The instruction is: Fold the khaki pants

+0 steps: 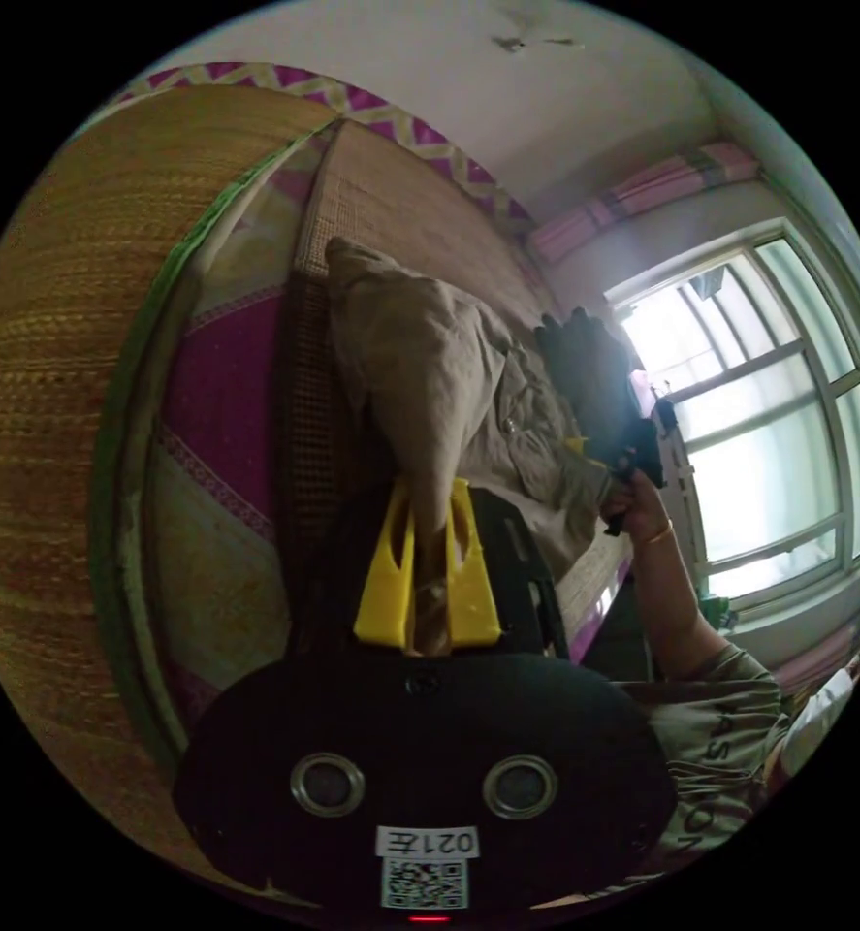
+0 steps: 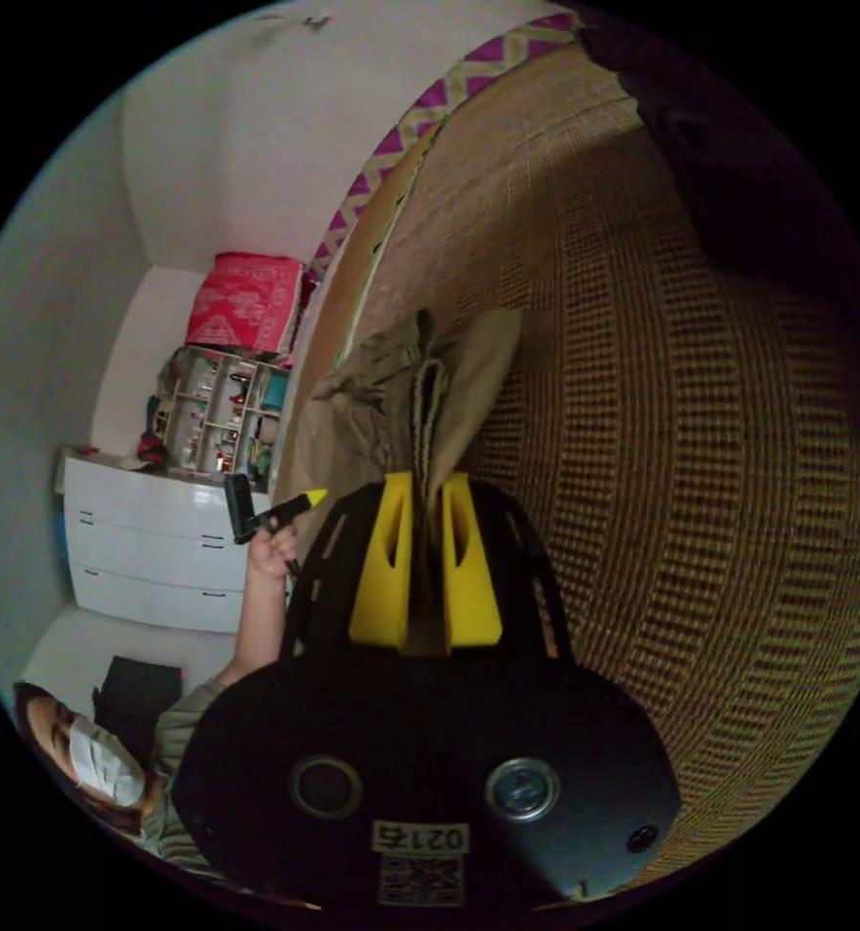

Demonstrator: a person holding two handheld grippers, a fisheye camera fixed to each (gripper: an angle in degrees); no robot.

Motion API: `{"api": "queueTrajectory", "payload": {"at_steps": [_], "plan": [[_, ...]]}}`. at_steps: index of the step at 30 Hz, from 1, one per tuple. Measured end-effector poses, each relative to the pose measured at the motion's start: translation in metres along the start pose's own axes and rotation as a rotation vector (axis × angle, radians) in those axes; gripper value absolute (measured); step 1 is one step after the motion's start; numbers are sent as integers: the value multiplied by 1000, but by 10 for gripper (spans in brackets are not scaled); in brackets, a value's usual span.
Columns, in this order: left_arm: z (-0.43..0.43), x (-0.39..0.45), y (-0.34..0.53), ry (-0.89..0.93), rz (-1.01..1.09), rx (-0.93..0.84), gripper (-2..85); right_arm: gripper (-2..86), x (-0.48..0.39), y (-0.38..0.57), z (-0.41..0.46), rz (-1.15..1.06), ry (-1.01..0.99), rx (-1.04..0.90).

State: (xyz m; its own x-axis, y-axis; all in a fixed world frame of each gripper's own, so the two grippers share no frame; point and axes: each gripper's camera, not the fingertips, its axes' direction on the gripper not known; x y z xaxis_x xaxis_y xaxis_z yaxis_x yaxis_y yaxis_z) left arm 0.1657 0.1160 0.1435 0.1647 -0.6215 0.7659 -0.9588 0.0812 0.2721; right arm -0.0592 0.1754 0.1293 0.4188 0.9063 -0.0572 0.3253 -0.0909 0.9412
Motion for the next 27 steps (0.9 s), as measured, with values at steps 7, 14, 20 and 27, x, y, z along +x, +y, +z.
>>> {"api": "queueTrajectory", "payload": {"at_steps": [7,14,20,27], "plan": [[-88,15,-1,-106,127,124,1,51,-124,-32,26,-264,164,-26],[-227,-45,-44,-246,-5,403,17,55,-274,-148,151,-457,80,4],[-274,-132,-49,-351,-273,610,145,124,-353,-179,229,-485,245,186],[-258,-152,34,-391,-230,557,129,132,-287,-97,253,-608,385,-16]]}}
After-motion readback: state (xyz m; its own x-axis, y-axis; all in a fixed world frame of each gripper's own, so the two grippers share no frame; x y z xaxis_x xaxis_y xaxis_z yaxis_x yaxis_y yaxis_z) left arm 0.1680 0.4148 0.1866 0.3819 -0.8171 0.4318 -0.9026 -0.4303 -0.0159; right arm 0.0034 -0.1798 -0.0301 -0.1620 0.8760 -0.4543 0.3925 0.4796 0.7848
